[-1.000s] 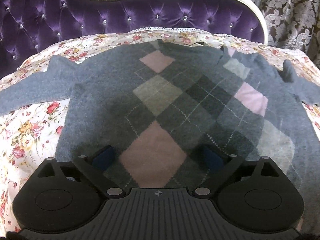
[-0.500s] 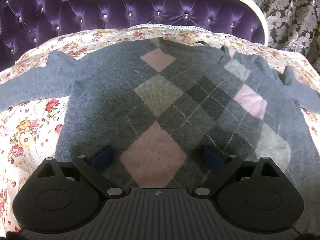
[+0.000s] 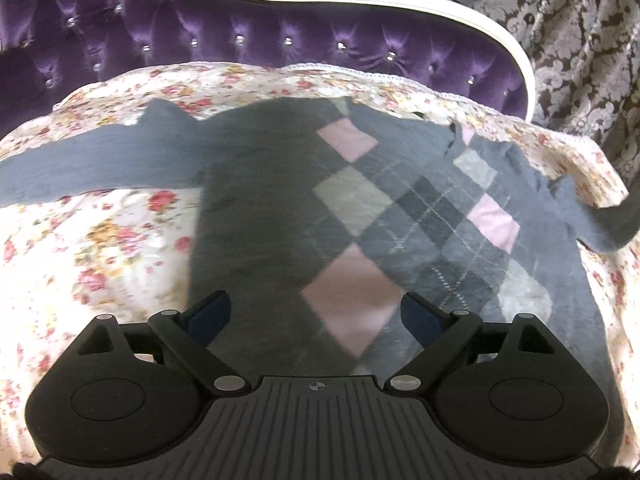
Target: Fold small clothes
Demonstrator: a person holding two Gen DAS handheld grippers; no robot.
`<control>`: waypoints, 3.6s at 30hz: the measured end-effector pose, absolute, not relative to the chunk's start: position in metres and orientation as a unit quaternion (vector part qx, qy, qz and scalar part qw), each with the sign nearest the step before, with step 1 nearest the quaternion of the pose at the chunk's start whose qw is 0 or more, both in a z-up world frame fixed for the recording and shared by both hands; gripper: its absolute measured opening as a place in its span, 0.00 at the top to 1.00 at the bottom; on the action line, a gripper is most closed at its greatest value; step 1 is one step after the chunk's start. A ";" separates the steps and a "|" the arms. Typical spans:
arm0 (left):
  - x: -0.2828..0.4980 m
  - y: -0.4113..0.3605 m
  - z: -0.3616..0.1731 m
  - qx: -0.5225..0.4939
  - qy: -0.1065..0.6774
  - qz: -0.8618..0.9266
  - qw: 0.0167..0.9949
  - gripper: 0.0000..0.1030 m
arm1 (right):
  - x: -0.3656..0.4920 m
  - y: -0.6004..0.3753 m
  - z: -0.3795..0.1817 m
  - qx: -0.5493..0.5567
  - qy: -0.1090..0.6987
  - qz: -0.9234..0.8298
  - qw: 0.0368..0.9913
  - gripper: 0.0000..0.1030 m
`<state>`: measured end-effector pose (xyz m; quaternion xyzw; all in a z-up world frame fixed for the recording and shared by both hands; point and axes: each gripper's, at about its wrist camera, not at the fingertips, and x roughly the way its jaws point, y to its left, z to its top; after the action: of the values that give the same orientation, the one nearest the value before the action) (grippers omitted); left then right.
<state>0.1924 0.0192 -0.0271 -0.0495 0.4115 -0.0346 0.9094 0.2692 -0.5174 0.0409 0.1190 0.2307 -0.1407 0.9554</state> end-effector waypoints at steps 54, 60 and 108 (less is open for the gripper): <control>0.293 -0.022 -0.037 0.082 0.334 -0.034 0.938 0.11 | 0.237 -0.236 -0.091 0.063 0.311 0.121 0.941 0.48; 0.312 -0.007 -0.057 0.090 0.350 0.016 0.932 0.14 | 0.232 -0.232 -0.094 0.046 0.302 0.121 0.945 0.45; 0.307 0.026 -0.072 0.007 0.353 0.008 0.936 0.09 | 0.320 -0.347 -0.086 0.159 0.346 0.011 0.924 0.49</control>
<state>0.3067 0.0256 -0.0716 0.0069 0.3531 0.0081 0.9355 0.3199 -0.3465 -0.0857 0.1587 0.3464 0.0115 0.9245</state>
